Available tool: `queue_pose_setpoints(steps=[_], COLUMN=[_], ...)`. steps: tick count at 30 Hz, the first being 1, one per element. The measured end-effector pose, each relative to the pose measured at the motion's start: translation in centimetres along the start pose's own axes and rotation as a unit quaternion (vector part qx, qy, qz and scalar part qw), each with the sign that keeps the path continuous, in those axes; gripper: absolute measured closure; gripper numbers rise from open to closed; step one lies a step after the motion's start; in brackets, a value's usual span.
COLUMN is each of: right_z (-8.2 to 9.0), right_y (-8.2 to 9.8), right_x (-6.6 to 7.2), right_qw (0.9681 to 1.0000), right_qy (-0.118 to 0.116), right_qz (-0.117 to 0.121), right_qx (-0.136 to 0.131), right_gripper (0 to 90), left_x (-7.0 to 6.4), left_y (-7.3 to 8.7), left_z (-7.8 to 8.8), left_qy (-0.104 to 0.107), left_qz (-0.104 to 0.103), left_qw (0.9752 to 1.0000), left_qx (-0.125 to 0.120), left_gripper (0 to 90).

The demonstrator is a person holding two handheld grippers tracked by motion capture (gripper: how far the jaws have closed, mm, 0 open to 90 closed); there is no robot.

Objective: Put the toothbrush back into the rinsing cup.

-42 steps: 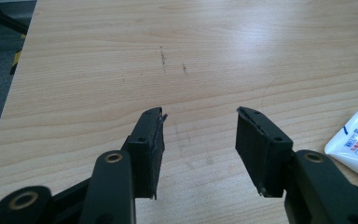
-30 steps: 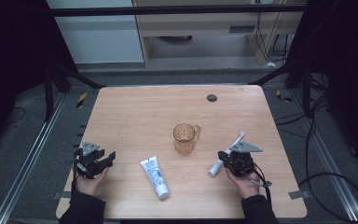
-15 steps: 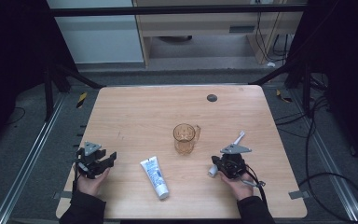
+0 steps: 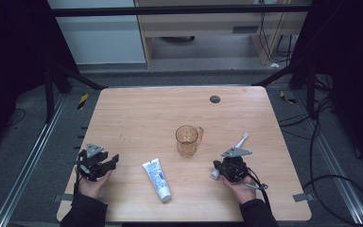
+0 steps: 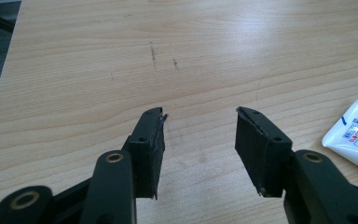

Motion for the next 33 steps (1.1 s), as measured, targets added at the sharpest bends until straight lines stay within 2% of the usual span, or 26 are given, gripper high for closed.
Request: queue_pose_setpoints(steps=[15, 33], right_z=[0.4, 1.7], right_y=[0.7, 1.7], right_x=[-0.2, -0.6], right_qw=[0.9999, 0.9998], right_qy=[-0.004, -0.008], right_qz=[-0.003, -0.009], right_qx=[0.01, 0.015], right_gripper=[90.0, 89.9], left_x=[0.0, -0.1], left_y=[0.0, 0.1], left_z=[-0.1, 0.0], left_qy=[0.002, 0.002], left_qz=[-0.002, -0.004], left_qw=[1.0, 1.0], left_qx=[0.002, 0.004], left_gripper=[51.3, 51.3])
Point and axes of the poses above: each handheld gripper's, and its own axes: z roughly backward along the jaws, y roughly out of its underside, x roughly to its left, the point moved 7 cm from there along -z, roughly forward along the jaws, and after that the axes turned 13 degrees about z, right-handed, at the moved point
